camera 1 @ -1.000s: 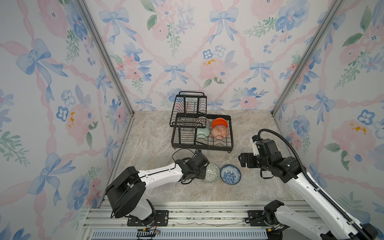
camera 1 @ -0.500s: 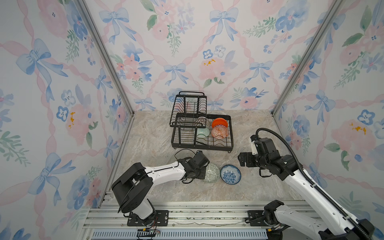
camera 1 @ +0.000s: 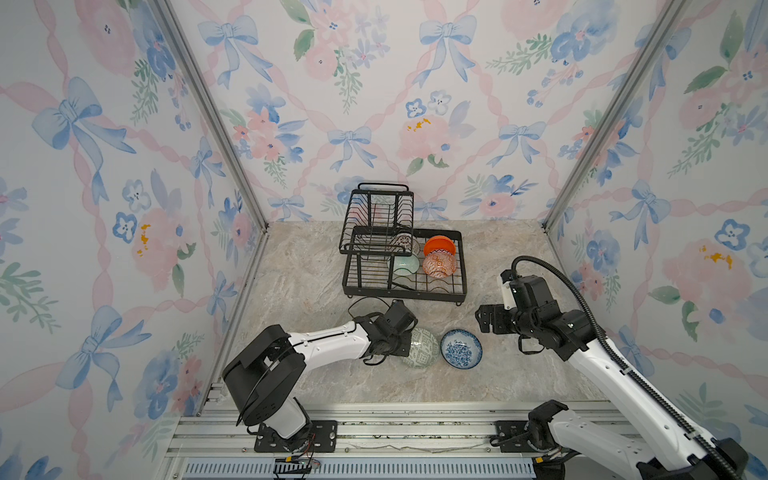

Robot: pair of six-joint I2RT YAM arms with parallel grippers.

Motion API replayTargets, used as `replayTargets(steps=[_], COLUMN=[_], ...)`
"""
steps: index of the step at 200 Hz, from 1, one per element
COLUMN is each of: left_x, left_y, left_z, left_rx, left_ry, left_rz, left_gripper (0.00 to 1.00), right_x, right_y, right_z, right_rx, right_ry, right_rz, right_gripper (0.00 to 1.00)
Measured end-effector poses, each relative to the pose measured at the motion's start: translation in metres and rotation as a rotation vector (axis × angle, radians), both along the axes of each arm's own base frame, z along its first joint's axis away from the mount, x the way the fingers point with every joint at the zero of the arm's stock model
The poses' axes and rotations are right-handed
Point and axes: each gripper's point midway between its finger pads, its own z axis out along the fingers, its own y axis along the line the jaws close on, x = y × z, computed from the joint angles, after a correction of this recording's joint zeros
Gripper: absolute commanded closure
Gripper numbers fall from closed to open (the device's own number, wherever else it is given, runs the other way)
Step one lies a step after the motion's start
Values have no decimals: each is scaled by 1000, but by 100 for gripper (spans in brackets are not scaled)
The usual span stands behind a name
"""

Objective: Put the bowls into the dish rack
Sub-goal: 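Draw the right gripper back while the left gripper lowers over the pale green-patterned bowl, then grip the pale green-patterned bowl rim with the left gripper and lift it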

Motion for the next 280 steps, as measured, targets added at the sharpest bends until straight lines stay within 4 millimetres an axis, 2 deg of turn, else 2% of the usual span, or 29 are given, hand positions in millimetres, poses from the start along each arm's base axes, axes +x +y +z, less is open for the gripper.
replayTargets(steps=[45,84,112,135,159,191,222,253,280], left_x=[4,7,13,21,28,34,36,39,38], left_y=[6,8,11,11,8,-1,-8,-11,-12], left_z=[6,27,51,82,113,142,163,177,179], left_rx=[0,-29,-32,-54,-66,-69,-74,-76,-72], left_ry=[-10,-58,-113,-187,-258,-332,-381,-413,-418], left_rz=[19,27,34,43,45,30,15,3,-8], left_gripper=[100,100,100,100,100,100,100,100,100], right_x=[-1,-2,-6,-11,-14,-19,-15,-7,-1], right_y=[1,5,14,24,41,71,92,96,101], right_z=[0,0,0,5,21,46,54,46,46], right_rx=[3,19,58,112,174,235,253,235,232], right_ry=[3,10,25,30,11,-21,-24,-2,-1], right_rz=[12,29,63,107,170,259,285,239,218], right_gripper=[3,3,3,3,3,3,3,3,3])
